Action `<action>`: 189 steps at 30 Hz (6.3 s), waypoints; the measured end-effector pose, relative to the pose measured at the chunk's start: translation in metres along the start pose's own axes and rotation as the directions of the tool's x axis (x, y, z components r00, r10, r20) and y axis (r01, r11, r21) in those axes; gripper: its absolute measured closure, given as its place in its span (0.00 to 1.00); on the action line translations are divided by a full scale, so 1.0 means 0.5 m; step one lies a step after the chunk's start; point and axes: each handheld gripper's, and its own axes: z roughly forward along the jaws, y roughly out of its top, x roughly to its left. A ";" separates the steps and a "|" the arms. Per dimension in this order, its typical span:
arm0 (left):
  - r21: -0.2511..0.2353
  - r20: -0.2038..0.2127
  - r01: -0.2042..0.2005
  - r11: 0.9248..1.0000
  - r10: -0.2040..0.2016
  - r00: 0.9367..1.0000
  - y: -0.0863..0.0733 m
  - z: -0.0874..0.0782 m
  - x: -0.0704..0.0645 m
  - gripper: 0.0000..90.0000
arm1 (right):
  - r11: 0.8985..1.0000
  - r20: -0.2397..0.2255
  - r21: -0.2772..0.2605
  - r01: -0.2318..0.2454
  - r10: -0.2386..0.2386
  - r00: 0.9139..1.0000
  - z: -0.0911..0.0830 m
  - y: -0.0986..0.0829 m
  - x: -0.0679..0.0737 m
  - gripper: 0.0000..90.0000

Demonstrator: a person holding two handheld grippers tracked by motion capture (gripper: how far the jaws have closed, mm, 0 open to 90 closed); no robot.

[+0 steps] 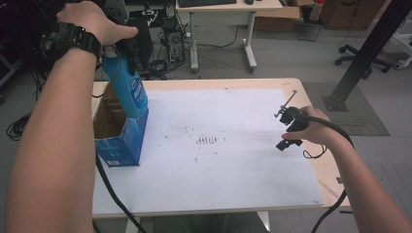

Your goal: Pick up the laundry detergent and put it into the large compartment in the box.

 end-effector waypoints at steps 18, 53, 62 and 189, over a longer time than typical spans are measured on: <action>-0.008 -0.006 0.031 0.999 -0.031 0.999 -0.012 0.001 0.046 0.42 | 1.000 0.002 0.006 0.004 -0.004 1.000 0.001 0.005 0.003 0.17; -0.002 -0.034 0.087 0.996 -0.087 0.996 -0.018 0.017 0.126 0.42 | 1.000 0.004 0.016 -0.004 0.004 1.000 0.004 0.006 0.002 0.17; -0.014 -0.026 0.091 0.996 -0.092 0.995 -0.021 0.017 0.135 0.42 | 1.000 0.006 0.017 -0.003 0.003 1.000 0.004 0.008 0.003 0.17; 0.105 -0.006 0.074 0.992 -0.074 0.997 -0.016 0.296 0.157 0.42 | 0.999 -0.004 0.047 0.000 0.001 1.000 0.028 0.010 0.013 0.17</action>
